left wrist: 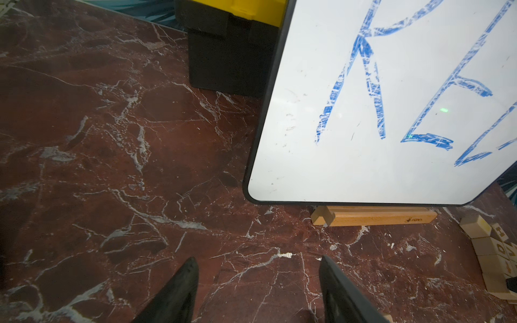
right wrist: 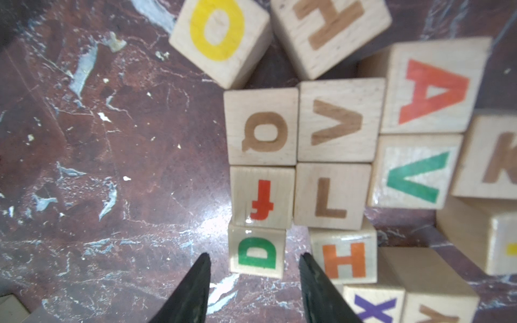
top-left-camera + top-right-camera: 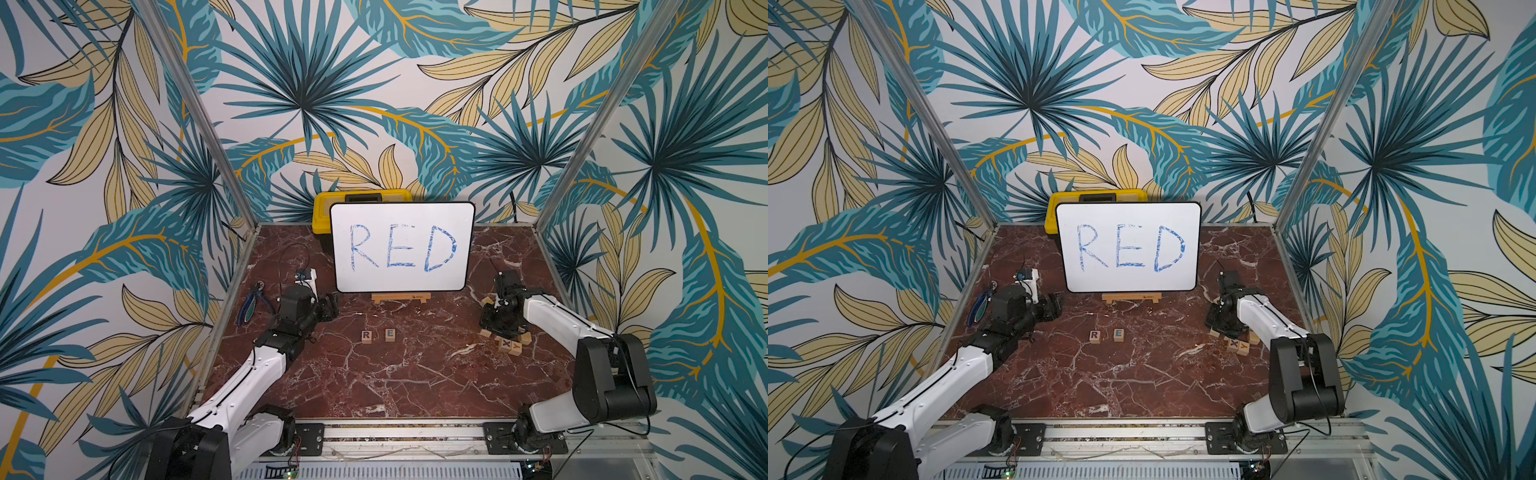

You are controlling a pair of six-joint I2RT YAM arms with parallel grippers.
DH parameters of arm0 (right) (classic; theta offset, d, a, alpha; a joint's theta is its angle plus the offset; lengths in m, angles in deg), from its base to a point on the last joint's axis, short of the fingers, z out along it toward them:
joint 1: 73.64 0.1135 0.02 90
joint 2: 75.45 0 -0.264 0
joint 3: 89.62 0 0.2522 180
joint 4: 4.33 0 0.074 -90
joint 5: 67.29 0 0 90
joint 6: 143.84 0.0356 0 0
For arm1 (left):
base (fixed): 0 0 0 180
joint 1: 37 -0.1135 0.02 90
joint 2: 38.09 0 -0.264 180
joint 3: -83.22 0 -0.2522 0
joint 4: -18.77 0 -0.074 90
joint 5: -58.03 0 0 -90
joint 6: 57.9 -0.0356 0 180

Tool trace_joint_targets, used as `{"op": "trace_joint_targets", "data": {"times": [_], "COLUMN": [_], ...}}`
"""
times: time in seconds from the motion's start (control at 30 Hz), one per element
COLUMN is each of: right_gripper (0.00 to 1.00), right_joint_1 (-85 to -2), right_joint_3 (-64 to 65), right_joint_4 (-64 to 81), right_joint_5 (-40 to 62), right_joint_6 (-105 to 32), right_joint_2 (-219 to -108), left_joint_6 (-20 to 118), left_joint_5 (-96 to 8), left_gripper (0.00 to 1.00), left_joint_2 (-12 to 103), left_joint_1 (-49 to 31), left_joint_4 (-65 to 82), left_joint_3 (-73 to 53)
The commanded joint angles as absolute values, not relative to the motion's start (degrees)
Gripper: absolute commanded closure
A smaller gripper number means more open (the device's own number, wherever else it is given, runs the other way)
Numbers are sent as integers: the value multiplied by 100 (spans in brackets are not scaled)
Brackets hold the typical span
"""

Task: Assemble the uppercase word "red" with letter blocks
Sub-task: Pick up the letter block from the center of the board.

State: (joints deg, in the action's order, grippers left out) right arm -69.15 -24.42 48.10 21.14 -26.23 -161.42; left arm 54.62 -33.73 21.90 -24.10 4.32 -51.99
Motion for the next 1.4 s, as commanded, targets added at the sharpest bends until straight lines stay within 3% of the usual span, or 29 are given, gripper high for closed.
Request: {"op": "trace_joint_targets", "data": {"times": [0.0, 0.73, 1.37], "right_gripper": [47, 53, 53], "right_joint_1": [-6898, -6635, -6582], "right_joint_3": [-2262, -1401, -1719], "right_joint_4": [5135, 5912, 5652], "right_joint_5": [2309, 2755, 2614], "right_joint_6": [-2787, -3541, -2822], "right_joint_2": [-16234, -16679, -16998], "left_joint_6": [5469, 5485, 5463], "left_joint_5": [-3408, -3361, -3375], "left_gripper": [31, 31, 31], "left_joint_2": [2082, 2045, 2036], "left_joint_1": [-2453, -2452, -2488], "left_joint_4": [501, 501, 506], "left_joint_3": [-5276, -5297, -5287]}}
